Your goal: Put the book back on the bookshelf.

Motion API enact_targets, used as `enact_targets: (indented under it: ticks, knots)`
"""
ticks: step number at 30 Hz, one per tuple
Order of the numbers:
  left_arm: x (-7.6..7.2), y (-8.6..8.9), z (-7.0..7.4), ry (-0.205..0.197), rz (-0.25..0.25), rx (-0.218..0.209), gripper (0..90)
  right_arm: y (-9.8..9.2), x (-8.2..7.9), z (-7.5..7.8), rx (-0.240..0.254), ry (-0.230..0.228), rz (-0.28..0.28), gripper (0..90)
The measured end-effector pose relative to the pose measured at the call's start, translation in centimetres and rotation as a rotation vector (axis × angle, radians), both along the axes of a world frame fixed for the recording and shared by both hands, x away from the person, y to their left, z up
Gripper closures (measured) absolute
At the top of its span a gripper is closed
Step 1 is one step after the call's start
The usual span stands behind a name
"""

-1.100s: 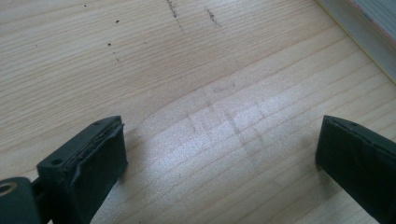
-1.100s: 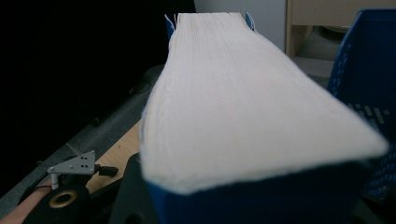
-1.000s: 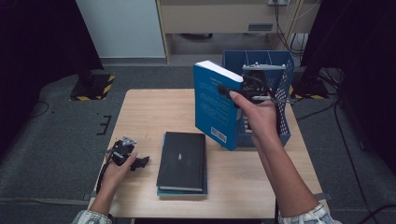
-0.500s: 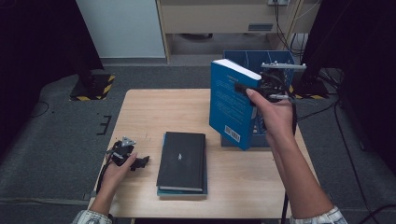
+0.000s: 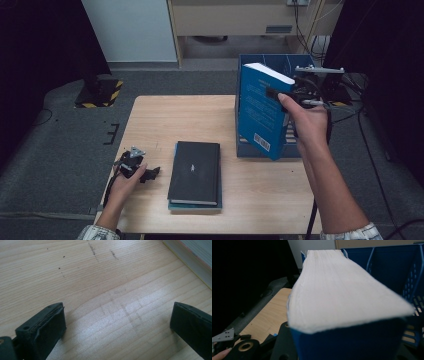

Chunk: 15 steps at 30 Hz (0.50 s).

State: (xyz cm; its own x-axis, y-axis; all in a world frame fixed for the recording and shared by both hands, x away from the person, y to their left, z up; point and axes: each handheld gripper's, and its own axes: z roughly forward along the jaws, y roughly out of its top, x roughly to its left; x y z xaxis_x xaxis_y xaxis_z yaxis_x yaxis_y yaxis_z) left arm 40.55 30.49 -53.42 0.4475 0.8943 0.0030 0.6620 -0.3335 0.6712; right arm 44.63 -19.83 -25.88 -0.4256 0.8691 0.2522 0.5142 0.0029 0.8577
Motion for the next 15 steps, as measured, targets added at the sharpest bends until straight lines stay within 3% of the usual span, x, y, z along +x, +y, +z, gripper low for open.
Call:
enact_targets:
  ticks: [15]
  knots:
    - [0.0,0.0,-0.2,-0.021,-0.006,-0.01,0.0,0.2,3.8,-1.0,-0.017,0.023,-0.084,60.8]
